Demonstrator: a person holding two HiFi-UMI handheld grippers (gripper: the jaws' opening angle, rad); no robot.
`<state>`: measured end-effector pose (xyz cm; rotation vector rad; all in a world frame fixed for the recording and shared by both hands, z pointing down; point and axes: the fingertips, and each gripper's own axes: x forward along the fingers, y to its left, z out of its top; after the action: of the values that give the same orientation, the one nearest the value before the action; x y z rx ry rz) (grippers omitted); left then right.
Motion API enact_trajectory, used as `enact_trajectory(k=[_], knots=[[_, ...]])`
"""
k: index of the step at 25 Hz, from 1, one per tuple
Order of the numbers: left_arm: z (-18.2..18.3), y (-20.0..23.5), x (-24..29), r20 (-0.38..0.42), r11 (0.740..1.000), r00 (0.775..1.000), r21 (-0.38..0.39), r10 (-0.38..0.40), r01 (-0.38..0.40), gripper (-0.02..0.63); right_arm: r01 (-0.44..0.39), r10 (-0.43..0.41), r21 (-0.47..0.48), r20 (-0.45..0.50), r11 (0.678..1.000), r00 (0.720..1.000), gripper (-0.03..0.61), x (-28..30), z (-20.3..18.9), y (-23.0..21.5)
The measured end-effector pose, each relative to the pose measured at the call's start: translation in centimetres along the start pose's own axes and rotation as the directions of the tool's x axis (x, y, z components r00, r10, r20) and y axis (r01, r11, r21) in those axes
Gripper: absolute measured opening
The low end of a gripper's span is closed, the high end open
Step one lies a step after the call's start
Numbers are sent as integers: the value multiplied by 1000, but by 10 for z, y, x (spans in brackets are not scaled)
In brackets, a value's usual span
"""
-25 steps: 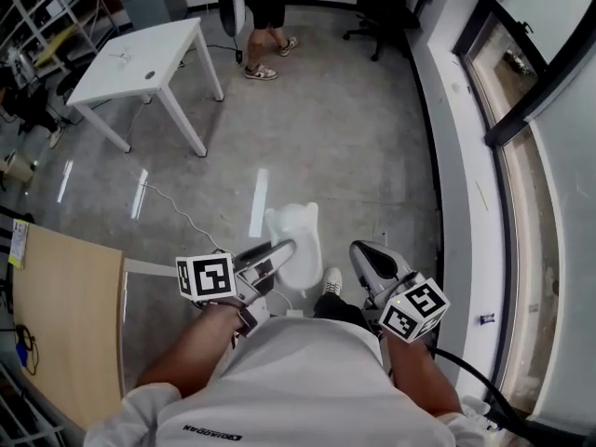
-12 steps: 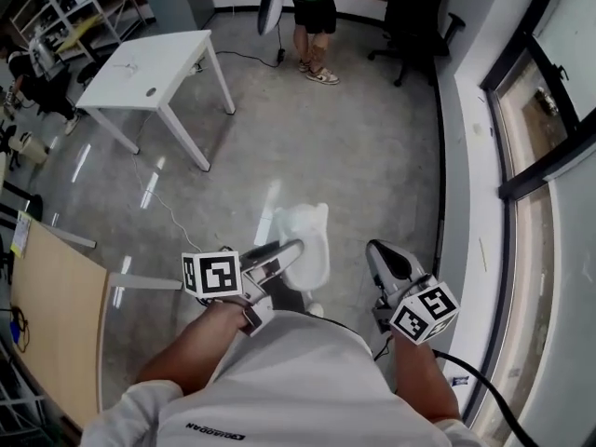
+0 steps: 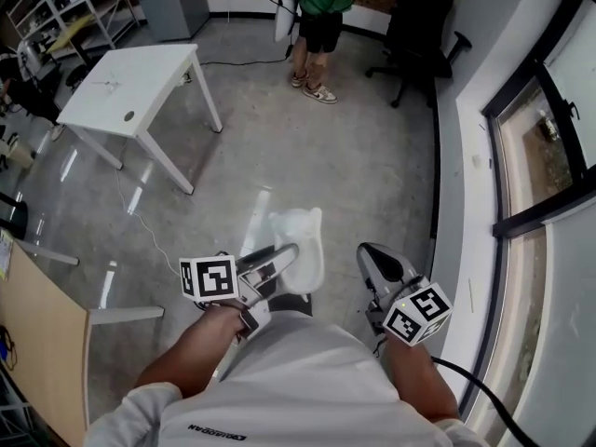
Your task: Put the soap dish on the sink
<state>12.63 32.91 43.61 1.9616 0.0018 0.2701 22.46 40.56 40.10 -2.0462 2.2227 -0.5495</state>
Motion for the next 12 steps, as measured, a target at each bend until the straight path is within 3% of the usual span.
enact_trajectory(k=[6, 12], knots=[[81, 17, 52, 42, 999, 998, -19, -39, 39, 147, -57, 51, -68, -86, 996, 995, 2, 69, 31, -47], [139, 32, 85, 51, 1000, 998, -15, -25, 25, 147, -72, 68, -57, -60, 996, 996, 2, 120, 62, -85]])
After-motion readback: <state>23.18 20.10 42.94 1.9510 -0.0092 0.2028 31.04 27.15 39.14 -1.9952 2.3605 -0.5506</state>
